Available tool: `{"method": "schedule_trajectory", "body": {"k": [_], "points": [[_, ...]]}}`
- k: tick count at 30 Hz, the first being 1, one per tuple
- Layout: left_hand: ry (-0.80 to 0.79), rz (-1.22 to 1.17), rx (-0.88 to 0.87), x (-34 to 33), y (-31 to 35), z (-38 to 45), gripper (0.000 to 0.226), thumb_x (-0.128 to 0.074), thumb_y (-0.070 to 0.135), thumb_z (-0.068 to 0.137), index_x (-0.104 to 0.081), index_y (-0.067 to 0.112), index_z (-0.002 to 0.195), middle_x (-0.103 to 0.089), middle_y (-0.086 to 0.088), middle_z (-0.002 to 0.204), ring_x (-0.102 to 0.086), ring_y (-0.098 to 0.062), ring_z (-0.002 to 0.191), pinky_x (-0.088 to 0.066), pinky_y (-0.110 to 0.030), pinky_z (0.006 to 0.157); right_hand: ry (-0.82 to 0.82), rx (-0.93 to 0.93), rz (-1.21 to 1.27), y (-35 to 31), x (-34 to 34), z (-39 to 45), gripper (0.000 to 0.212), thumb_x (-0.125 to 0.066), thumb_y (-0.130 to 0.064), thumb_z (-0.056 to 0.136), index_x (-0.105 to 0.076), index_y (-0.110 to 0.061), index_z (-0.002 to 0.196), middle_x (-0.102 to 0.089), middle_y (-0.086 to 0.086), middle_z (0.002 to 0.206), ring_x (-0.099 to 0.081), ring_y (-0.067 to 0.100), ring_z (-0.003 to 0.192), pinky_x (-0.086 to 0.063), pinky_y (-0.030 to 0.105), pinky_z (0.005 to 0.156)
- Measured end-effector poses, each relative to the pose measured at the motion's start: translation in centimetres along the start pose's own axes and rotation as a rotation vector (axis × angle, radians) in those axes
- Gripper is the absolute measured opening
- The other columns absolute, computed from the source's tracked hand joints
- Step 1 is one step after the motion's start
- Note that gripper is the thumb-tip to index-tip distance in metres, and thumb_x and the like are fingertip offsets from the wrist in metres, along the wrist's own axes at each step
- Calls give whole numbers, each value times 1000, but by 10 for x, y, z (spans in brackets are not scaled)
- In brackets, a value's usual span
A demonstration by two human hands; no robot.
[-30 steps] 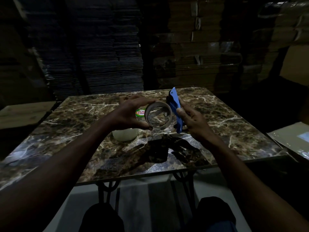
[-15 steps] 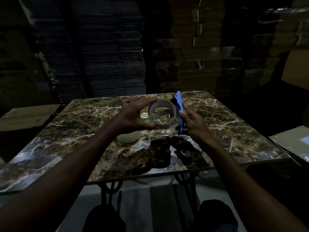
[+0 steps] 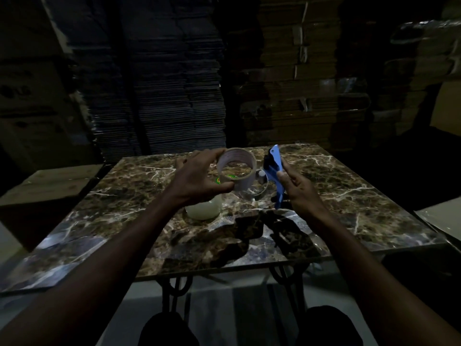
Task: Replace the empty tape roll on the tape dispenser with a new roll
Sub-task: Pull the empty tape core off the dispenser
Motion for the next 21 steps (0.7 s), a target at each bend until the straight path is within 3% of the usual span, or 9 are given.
{"method": "schedule_trajectory", "body": {"k": [2,3,5,9,14,17,21], "points": [[8,-30,17,6,-4,-2,92,-61,77,63,-51,31,142,-62,6,136,-53,-22,124,-38,-63,106,8,10,-34,-2,-2,0,49,-44,-30,104,-33,-31,152,-42,-17,137,-54,8,116,-56,18,74],[9,-40,24,9,-6,-4,89,-63,77,63,-53,31,139,-62,7,134,-52,-22,122,-40,-63,104,8,11,-44,-4,-4,0,49,-44,-30,104,-33,-30,152,-43,-16,135,-55,3,109,-52,12,67],[18,-46,42,15,-15,-8,85,-66,74,63,-54,31,135,-62,8,130,-52,-21,120,-43,-62,102,16,5,-49,-6,-6,0,50,-44,-30,104,-34,-30,153,-46,-15,129,-57,2,97,-53,17,67],[47,-34,71,32,-30,-17,83,-67,71,62,-55,27,132,-63,6,128,-56,-23,118,-48,-57,98,33,4,-12,-12,-13,-2,48,-43,-27,105,-35,-27,152,-50,-8,121,-57,19,98,-57,42,78],[70,18,168,47,-54,-32,85,-66,74,61,-58,25,130,-66,4,126,-58,-24,116,-48,-54,98,67,45,-43,-12,-20,-1,47,-42,-25,105,-37,-24,151,-50,-9,124,-59,8,93,-49,16,64],[60,37,207,50,-70,-41,84,-68,78,61,-58,29,127,-67,5,124,-61,-23,114,-50,-56,96,70,13,-3,-9,-24,0,48,-43,-25,105,-36,-25,153,-51,-7,124,-58,13,96,-49,16,61],[53,46,248,49,-90,-53,87,-67,85,61,-58,31,129,-66,7,125,-61,-19,114,-50,-56,97,66,-2,-10,-4,-26,2,48,-43,-26,105,-37,-25,152,-50,-5,130,-57,-1,83,-52,16,58]]}}
Point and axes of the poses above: each hand's wrist, its own z-axis towards the middle knuckle, its own x-axis out of the back of the hand, y = z × x, the point moved 5 cm from there along z, towards the middle knuckle
